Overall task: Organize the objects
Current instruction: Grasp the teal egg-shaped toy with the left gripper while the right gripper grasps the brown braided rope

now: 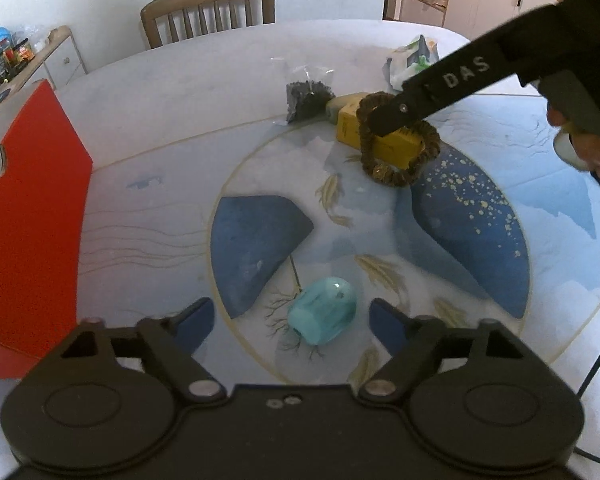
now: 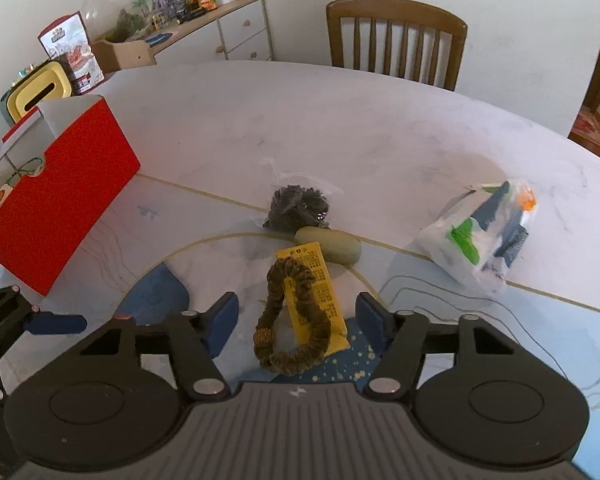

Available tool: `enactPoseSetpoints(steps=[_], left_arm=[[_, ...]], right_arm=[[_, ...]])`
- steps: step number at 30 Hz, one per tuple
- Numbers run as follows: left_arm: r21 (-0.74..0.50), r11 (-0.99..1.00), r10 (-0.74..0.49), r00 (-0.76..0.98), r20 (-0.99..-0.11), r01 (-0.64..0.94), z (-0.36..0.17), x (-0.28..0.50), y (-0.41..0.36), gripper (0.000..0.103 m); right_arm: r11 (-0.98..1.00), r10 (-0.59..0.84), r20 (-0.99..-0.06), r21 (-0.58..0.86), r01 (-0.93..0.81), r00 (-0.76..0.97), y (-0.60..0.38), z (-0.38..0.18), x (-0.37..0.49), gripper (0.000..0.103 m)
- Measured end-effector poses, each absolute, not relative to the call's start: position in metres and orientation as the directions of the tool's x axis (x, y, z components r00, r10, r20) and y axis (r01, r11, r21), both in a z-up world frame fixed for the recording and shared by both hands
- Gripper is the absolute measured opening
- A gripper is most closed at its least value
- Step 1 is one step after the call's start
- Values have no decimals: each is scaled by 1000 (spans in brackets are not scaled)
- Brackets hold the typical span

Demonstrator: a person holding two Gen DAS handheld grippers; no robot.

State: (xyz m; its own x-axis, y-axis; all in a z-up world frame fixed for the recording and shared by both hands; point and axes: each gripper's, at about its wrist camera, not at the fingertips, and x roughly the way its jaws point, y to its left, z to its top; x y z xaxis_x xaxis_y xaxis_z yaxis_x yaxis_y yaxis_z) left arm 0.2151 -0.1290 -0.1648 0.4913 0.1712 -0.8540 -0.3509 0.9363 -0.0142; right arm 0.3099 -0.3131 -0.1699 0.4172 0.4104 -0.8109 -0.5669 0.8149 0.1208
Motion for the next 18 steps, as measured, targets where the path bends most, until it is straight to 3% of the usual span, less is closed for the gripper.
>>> enactPoseSetpoints(steps=[3,8,10,18], left_arm=[[-9,936,175,490,-854,-351,-167,216,-130,74],[-7,939,176,501,-847,-343,-167,218,-131,70],[-19,941,166,509,-845,-338,-165,218,-131,59],[-24,944,156,510,-846,-329,-162,224,-135,34]], right_arm=[[810,399,-821,107,-577,408,-308,-174,314,50],[810,385,-829,94,-579,405,-304,-179,320,44],[812,379,-834,92,-577,401,-303,-180,322,41],[813,375,-836,90,-575,399,-302,-180,322,29]])
